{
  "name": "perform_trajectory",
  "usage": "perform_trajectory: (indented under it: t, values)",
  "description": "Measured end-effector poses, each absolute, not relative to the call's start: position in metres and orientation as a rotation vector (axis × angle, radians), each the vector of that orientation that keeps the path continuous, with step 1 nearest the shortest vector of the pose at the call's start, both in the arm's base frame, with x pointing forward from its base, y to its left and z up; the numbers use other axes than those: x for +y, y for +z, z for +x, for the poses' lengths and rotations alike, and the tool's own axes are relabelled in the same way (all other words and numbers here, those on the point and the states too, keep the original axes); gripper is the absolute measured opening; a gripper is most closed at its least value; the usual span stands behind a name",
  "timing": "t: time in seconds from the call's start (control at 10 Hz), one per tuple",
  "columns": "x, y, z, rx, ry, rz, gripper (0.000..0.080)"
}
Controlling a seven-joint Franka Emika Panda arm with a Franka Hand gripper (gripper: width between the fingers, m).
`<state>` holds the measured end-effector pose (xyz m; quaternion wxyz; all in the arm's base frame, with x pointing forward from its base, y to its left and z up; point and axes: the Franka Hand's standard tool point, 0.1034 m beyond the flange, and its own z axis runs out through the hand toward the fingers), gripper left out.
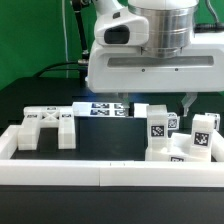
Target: Assemble chair
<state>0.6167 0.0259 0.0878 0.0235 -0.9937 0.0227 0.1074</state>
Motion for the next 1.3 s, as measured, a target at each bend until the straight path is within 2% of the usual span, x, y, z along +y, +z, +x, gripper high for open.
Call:
perform_trajectory:
  t: [0.4,0.5,0.6,0.7,1.0,1.3]
  values:
    - [0.0294,0.0856,0.6173,0.072,0.316,-3.079,0.0620]
    - [0.0285,0.0857,0.6175,0.074,0.315,-3.079,0.0440]
    - [0.0279,0.0859,0.6176,0.075,0.315,-3.079,0.0440]
    - [0.0280,0.0861,0.6180,0.096,0.314,-3.080,0.0291]
    - [0.0278,0.0861,0.6183,0.194,0.313,-3.082,0.0291]
    - [0.0317,0.0863,0.6202,0.603,0.255,-3.065,0.0291]
